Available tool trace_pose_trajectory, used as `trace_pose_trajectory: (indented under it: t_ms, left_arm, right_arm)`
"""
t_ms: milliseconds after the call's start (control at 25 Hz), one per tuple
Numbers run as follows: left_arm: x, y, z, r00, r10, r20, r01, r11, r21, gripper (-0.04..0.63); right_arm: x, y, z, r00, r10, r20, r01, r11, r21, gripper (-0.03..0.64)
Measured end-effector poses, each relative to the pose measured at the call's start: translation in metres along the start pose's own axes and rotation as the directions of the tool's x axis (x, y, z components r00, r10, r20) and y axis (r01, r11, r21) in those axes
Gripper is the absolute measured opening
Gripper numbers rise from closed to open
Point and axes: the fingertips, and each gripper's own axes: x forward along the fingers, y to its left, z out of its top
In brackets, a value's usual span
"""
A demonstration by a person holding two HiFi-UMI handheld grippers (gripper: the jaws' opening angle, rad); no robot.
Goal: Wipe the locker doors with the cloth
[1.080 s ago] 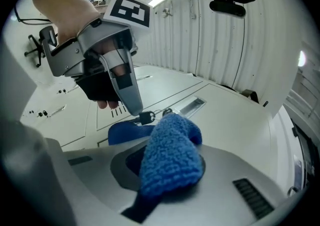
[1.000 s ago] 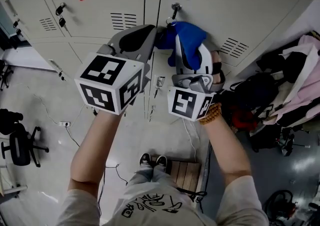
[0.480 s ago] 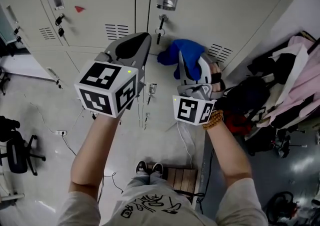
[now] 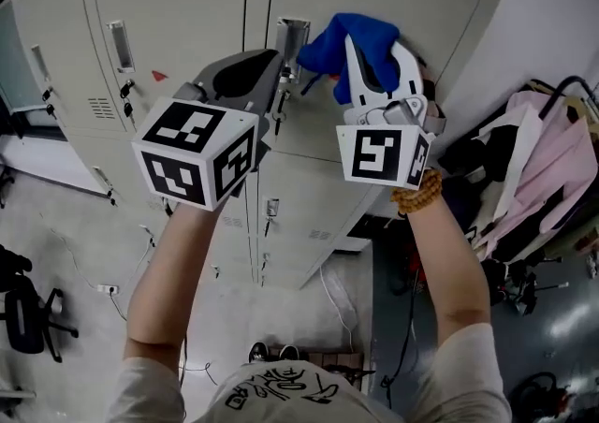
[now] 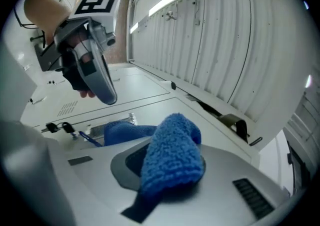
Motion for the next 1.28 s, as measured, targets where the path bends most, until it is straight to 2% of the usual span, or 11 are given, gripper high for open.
trace_pose_trajectory:
  t_ms: [200,360,480,680,920,1280]
  left_arm:
    - [0.01,-0.013,0.044,0.998,-0.031,0.058,0.029,0.999,0.035,0.002]
    - [0.017,-0.026,0.072,0.994,-0.057,0.098,0.05,0.996,0.068,0.002]
    - [0.02,-0.032,0.086,0.991,-0.069,0.117,0.059,0.994,0.087,0.002]
    - [0.027,-0.042,0.092,0.988,-0.092,0.121,0.082,0.993,0.091,0.002]
    - [0.03,-0.054,0.064,0.991,-0.109,0.08,0.104,0.993,0.06,0.002]
    - [0.023,-0.054,-0.004,0.995,-0.095,-0.016,0.095,0.995,-0.013,0.002]
  right_arm:
    - [0.031,-0.066,0.024,0.996,-0.067,0.05,0.067,0.998,0.001,0.031]
    - [0.045,-0.111,0.032,0.993,-0.11,0.043,0.107,0.993,0.057,0.031]
    - [0.05,-0.131,0.041,0.989,-0.131,0.06,0.128,0.99,0.061,0.031]
    - [0.042,-0.144,0.029,0.987,-0.154,0.037,0.15,0.985,0.088,0.031]
    - [0.015,-0.117,0.002,0.99,-0.144,0.01,0.143,0.986,0.08,0.031]
    - [-0.036,-0.014,-0.041,0.996,-0.071,-0.046,0.075,0.993,0.09,0.031]
